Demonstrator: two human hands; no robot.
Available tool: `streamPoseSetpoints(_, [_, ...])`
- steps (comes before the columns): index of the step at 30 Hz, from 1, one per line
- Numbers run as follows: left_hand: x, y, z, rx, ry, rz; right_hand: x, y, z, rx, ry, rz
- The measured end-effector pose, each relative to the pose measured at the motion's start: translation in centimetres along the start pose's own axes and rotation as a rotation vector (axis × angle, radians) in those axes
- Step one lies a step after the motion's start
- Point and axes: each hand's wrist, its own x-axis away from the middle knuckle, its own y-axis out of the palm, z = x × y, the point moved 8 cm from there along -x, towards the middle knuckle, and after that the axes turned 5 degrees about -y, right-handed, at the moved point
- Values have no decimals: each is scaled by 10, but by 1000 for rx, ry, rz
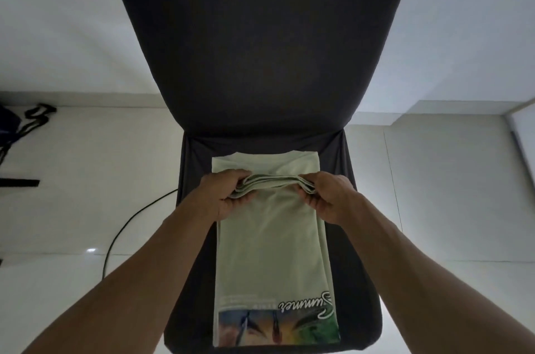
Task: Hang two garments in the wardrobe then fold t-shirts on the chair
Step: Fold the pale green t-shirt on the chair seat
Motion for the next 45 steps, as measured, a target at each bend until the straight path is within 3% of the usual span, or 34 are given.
streamPoseSetpoints(3, [-2,6,5,-91,4,-136,-13,4,3,3,21,-109])
streamPoseSetpoints(5, [-4,1,5,-320,31,-163,-15,5,7,95,27,-200])
streamPoseSetpoints(7, [-9,-11,6,-560,99,-64,-15,1,11,275,-20,-216])
streamPoseSetpoints(9, [-13,-18,16,-643,238,77,-19,-6,5,527,-145,-111])
streamPoseSetpoints(11, [-14,-21,29,-660,375,197,-22,-8,-7,692,-274,5])
streamPoseSetpoints(14, [-15,-25,44,-676,477,290,-24,-3,-27,736,-381,82])
streamPoseSetpoints(24, [-45,-29,41,-650,507,399,-43,-2,-25,860,-424,248])
streamPoseSetpoints(27, [-29,-30,39,-682,607,462,-32,-1,-22,872,-455,244])
streamPoseSetpoints(30, [-13,-38,21,-540,633,385,-13,-7,-11,888,-474,223])
streamPoseSetpoints(34, [4,-51,-11,-561,645,389,10,-29,15,850,-430,218])
streamPoseSetpoints(45, [38,-92,-132,-683,490,451,65,-93,102,783,-269,132])
